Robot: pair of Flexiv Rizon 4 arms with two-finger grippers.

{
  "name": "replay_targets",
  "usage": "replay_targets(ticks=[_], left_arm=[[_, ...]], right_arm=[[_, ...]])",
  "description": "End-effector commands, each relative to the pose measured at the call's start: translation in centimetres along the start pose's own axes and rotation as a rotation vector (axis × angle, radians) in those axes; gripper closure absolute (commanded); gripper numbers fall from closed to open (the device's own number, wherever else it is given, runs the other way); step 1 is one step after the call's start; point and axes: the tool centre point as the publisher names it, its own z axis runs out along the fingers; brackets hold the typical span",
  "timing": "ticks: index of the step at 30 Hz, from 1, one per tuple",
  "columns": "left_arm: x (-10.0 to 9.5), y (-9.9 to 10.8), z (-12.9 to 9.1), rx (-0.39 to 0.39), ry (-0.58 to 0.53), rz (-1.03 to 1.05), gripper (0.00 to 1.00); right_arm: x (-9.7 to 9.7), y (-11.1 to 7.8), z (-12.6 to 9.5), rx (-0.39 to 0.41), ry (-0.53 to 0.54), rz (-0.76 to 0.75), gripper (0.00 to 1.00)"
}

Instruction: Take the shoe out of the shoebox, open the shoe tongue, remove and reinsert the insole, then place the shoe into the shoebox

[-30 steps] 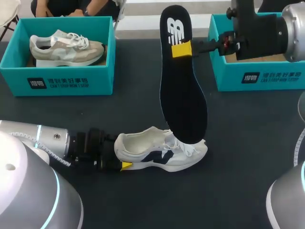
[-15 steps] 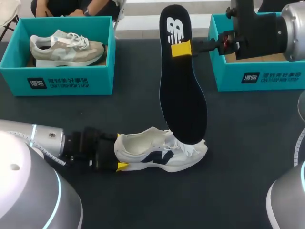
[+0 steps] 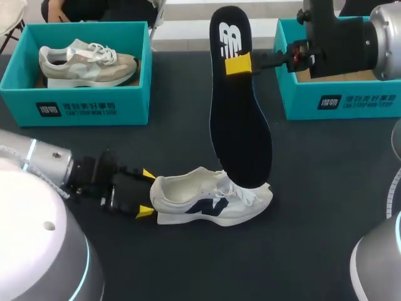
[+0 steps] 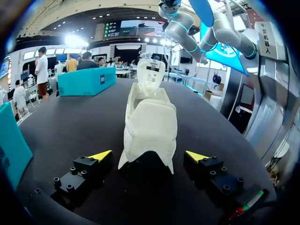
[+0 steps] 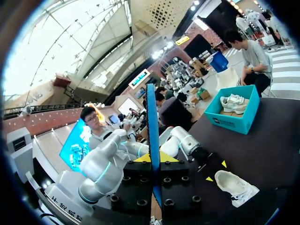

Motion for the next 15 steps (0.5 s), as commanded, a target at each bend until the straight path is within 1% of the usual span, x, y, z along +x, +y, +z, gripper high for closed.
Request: replay_targets(ticks=[1,14,15], left_arm=[[0.12,-0.82,-1.35,-0.061,0.015,-0.003,0.00],[0.12,-0.82,-1.35,-0.061,0.015,-0.003,0.00],[0.15,-0.99,-1.36,-0.047,0.022,-0.009,0.00]], right_arm=[[-0.14,0.20,0.44,0.001,0.001,0.000,1.00],[-0.14,0.20,0.44,0.001,0.001,0.000,1.00],[-0.14,0.20,0.44,0.001,0.001,0.000,1.00]])
